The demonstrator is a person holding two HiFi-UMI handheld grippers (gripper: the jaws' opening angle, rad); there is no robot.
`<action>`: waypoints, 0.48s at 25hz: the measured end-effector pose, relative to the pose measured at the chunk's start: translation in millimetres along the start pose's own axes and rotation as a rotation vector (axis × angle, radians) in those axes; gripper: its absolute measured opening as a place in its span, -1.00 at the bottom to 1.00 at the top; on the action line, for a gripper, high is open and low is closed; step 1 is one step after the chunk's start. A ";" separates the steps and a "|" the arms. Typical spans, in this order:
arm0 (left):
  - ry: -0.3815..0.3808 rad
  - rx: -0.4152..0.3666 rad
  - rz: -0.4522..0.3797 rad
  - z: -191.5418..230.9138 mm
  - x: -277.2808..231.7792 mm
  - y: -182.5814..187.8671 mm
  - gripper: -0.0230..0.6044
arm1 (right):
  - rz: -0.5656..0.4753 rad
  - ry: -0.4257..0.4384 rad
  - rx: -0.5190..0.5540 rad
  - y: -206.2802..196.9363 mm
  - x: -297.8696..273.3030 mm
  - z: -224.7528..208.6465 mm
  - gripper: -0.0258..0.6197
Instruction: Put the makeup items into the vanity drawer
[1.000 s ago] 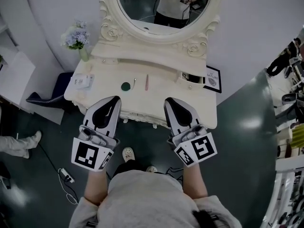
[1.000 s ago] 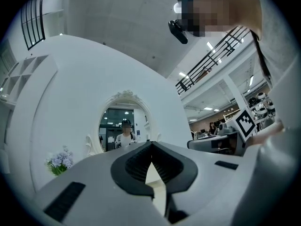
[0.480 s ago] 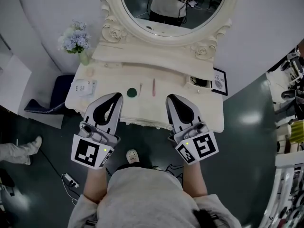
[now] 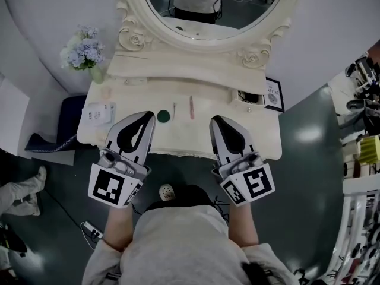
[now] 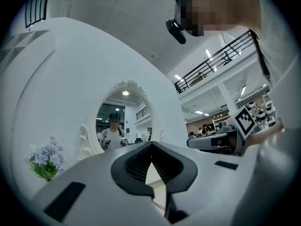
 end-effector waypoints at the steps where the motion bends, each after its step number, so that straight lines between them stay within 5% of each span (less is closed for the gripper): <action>1: -0.006 0.004 -0.003 0.1 -3.6 -1.0 -0.88 | 0.003 -0.005 -0.002 -1.2 -0.5 -2.0 -0.83; 12: -0.016 0.017 0.041 11.3 -45.7 -16.7 -0.88 | 0.033 -0.002 -0.019 -10.2 -28.2 -34.2 -0.83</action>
Point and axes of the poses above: the fingertips, and each gripper's own axes: x backward along the fingers, z to its left, y out of its top, the point moved 1 cm from there along x, backward along the fingers, and after that the axes turned 9 degrees about z, right-handed, at the moved point
